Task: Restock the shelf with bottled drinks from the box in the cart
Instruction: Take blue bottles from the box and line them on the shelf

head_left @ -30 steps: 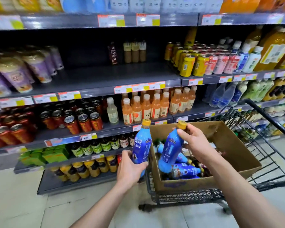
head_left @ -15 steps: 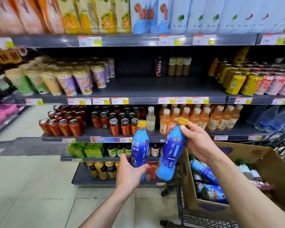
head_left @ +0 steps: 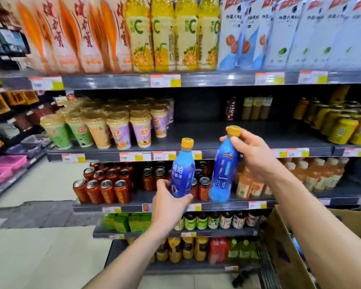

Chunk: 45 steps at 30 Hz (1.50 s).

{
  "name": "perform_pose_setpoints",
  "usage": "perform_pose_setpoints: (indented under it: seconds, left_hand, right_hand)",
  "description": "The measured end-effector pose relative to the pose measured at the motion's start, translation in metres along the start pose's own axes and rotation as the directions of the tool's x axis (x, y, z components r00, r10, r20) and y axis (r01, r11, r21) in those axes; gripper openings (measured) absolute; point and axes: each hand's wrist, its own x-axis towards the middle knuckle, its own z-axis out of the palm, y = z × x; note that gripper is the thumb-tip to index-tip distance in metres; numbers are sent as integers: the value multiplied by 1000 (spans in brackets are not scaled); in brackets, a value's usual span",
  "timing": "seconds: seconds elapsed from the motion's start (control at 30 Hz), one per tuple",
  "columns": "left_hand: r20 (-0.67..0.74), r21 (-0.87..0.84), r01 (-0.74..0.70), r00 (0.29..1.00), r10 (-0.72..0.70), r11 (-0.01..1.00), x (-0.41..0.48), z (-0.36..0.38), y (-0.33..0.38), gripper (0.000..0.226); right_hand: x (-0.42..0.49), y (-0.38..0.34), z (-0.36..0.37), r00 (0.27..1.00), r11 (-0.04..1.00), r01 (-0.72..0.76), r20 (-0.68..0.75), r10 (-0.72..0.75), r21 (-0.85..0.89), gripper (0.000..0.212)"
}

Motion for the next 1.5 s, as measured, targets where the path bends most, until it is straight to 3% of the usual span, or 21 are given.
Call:
perform_pose_setpoints:
  seconds: [0.23, 0.37, 0.53, 0.97, 1.03, 1.13, 1.2, 1.27, 1.37, 1.5]
  left_hand:
    - [-30, 20, -102, 994, 103, 995, 90, -21, 23, 56]
    - [-94, 26, -134, 986, 135, 991, 128, -14, 38, 57]
    - [-151, 77, -154, 975, 164, 985, 176, 12, 48, 59]
    - [-253, 67, -144, 955, 157, 987, 220, 47, 42, 61]
    - [-264, 72, -130, 954, 144, 989, 223, 49, 42, 61]
    - [-275, 78, -122, 952, 139, 989, 229, 53, 42, 63]
    - [-280, 83, -120, 950, 139, 989, 234, 56, 43, 64]
    - [-284, 85, -125, 948, 144, 988, 237, 61, 44, 65]
    - [-283, 101, -122, 948, 146, 987, 240, 68, 40, 66]
    - [-289, 119, -129, 944, 159, 984, 244, 71, 32, 67]
  right_hand:
    - [89, -30, 28, 996, 989, 87, -15, -89, -121, 25]
    - [142, -35, 29, 987, 956, 156, 72, -143, -248, 21]
    - [194, -9, 19, 983, 928, 155, 145, -111, -340, 22]
    - [253, 46, -21, 998, 996, 17, 69, -12, -82, 20]
    - [248, 58, -26, 999, 987, 7, 43, 0, -158, 30]
    - [229, 88, -26, 998, 932, -19, -56, -1, -361, 60]
    - [215, 108, -19, 987, 851, -103, -157, 25, -514, 89]
    - [206, 125, -10, 969, 732, -177, -246, 14, -658, 104]
    - [212, 141, 2, 960, 636, -177, -274, -56, -751, 96]
    - [253, 156, 1, 979, 764, -123, -205, -12, -633, 71]
